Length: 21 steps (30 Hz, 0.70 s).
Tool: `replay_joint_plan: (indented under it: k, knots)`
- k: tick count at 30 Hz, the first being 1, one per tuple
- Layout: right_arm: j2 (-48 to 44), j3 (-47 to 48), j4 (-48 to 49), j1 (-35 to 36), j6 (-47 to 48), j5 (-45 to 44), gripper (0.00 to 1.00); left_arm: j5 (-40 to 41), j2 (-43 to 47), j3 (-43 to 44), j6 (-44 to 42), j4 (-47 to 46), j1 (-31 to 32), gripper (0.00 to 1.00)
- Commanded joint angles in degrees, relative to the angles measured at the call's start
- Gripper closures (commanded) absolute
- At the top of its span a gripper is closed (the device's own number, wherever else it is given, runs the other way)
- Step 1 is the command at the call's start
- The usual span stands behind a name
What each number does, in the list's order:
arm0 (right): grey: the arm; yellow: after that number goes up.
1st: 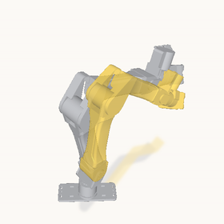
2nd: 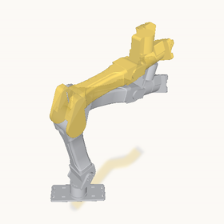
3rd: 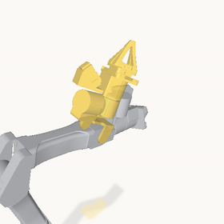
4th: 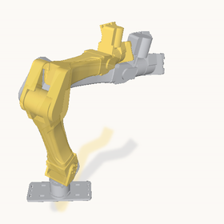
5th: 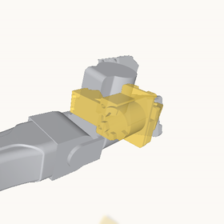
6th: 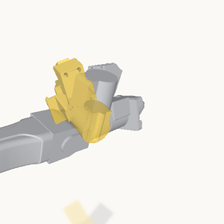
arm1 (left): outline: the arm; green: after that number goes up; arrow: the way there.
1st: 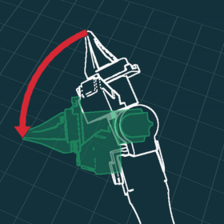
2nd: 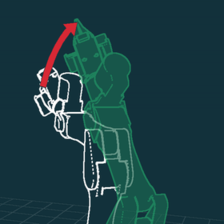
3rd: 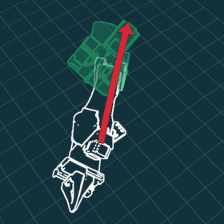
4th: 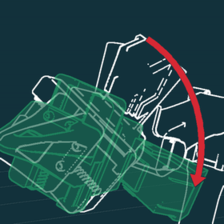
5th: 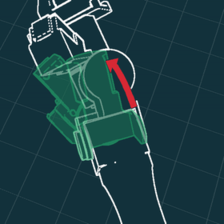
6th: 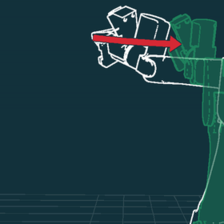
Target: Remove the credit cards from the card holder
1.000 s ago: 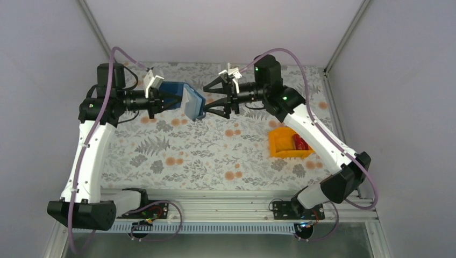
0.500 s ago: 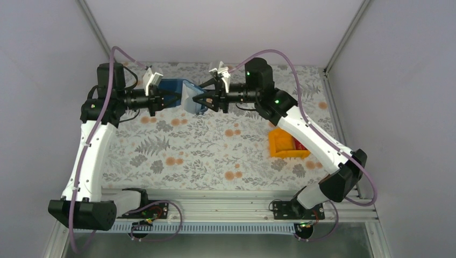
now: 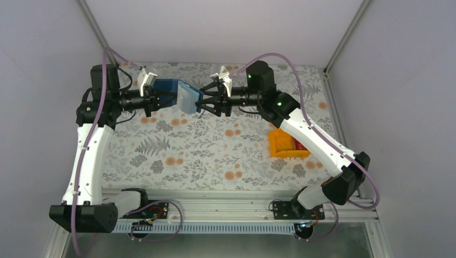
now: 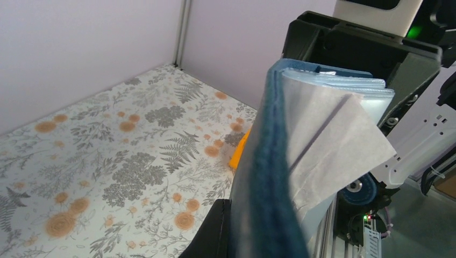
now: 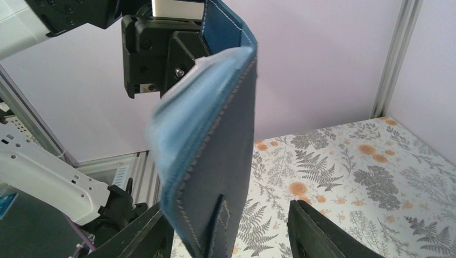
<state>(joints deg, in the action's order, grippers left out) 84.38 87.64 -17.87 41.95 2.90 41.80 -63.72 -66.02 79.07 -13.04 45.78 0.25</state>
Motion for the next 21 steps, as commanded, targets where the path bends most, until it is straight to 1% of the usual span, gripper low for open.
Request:
replay_joint_plan:
  k: [1, 7, 10, 11, 16, 19, 21]
  knots:
    - [-0.42, 0.49, -0.51, 0.0, 0.17, -1.6, 0.42, -4.15, 1.39, -0.44, -0.43, -0.77, -0.92, 0.98]
    - [2.82, 3.16, 1.52, 0.04, -2.26, 1.52, 0.35, -4.14, 1.36, -0.98, -0.36, -0.95, -1.75, 0.98]
    - [4.79, 4.35, 2.34, 0.59, -3.16, 2.5, 0.25, -4.14, 1.78, -0.92, -0.23, -0.95, -2.07, 0.98]
    - [5.35, 4.79, 2.39, 0.89, -3.45, 2.31, 0.23, -4.15, 1.9, -1.01, -0.31, -0.88, -2.14, 0.98]
    - [7.02, 5.88, 4.08, 1.97, -5.76, 1.53, 0.24, -4.54, 2.19, -1.59, -0.17, -0.95, -2.18, 0.98]
    - [7.47, 5.97, 5.24, 3.02, -6.83, 1.3, 0.21, -4.67, 2.59, -2.17, 0.02, -1.25, -2.18, 0.98]
    - [7.87, 6.18, 5.29, 3.74, -7.11, -0.4, 0.21, -4.52, 2.72, -2.52, 0.2, -1.46, -2.17, 0.98]
